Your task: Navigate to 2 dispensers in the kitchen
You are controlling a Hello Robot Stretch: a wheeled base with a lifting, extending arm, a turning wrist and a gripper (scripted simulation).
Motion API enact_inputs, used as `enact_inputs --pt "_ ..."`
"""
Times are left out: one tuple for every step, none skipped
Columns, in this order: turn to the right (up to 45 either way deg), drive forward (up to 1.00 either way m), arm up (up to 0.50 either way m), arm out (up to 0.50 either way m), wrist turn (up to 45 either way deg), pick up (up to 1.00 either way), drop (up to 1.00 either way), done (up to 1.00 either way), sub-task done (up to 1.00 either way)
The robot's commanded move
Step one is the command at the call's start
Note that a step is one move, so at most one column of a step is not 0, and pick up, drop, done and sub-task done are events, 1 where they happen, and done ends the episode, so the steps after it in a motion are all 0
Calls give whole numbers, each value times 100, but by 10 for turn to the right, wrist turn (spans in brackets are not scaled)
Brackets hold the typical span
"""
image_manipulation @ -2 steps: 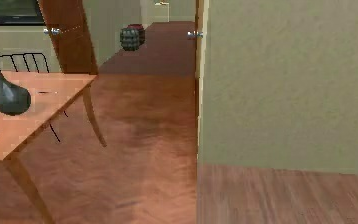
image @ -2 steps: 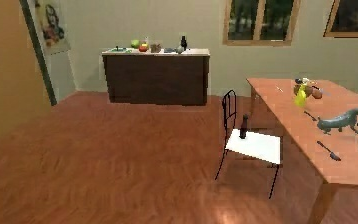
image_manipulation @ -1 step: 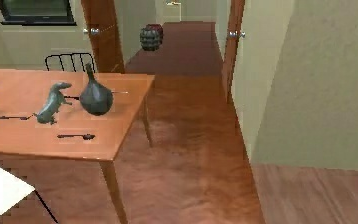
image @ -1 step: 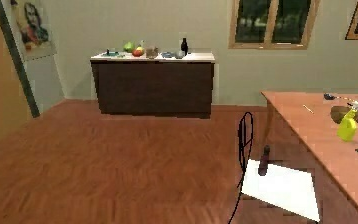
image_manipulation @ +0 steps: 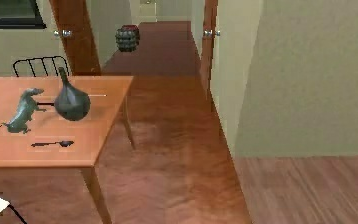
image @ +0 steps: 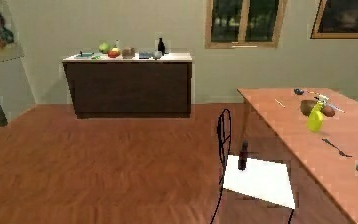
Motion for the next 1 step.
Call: enact_inputs --pt "0 40 0 0 0 0 0 0 0"
